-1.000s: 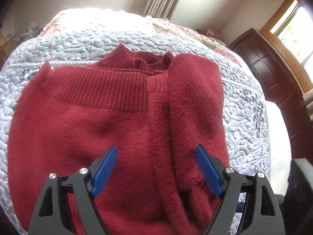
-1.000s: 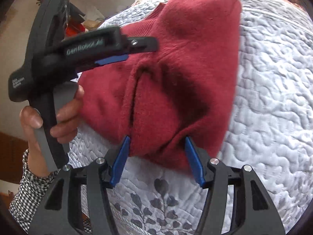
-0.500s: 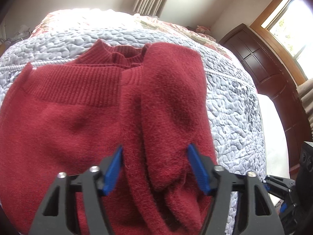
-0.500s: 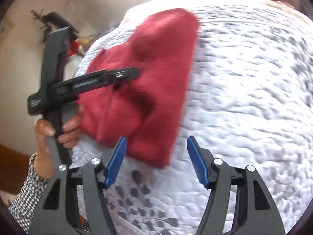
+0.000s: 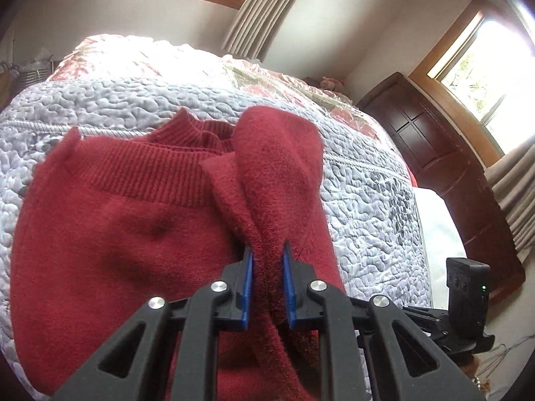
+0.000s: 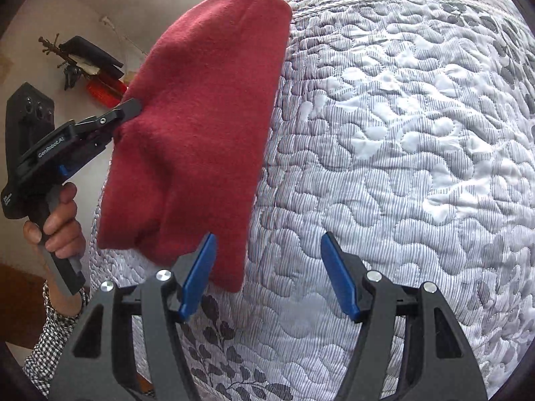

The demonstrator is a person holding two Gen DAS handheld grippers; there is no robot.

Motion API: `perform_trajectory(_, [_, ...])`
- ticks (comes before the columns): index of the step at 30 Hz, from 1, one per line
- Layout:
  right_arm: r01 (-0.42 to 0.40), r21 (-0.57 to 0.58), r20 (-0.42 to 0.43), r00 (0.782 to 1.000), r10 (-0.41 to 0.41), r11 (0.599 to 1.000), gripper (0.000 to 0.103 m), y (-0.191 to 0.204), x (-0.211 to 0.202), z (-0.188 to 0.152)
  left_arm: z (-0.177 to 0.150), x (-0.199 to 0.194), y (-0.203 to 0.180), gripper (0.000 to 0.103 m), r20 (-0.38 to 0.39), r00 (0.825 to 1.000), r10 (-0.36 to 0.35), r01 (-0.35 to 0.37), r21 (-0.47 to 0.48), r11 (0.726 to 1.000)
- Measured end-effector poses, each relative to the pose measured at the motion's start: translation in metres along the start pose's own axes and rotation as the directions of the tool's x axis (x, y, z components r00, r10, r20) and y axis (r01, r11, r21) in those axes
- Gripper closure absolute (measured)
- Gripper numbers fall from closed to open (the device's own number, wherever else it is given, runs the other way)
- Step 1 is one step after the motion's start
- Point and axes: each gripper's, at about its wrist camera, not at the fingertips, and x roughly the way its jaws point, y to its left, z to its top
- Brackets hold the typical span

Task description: Fold small clothes

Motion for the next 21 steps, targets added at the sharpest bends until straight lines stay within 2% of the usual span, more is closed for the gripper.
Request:
perform_trajectory(5, [-0.013, 0.004, -0.005, 1.0, 0.013, 1.0, 0.038, -0.002, 0.004, -0.001, 0.005, -0.031, 0.025, 0.087, 0.031, 0.999, -0.008, 0.009, -0.024, 1.0])
perform_trajectory(13, [-0.023, -0.02, -0.015, 1.0, 0.023, 1.0, 0.038, 0.015, 0.016, 0.001, 0.012, -0.072, 0.072, 0.088, 0.059, 0.997, 0.04, -0.036, -0.061, 0.997])
perform_trajectory(21, [-0.032, -0.054, -0.037, 0.999, 0.03, 0.998, 0.038, 0.035, 0.028, 0.001, 0.003, -0.084, 0.125, 0.087, 0.019, 0.999, 0.035, -0.032, -0.148, 0.988])
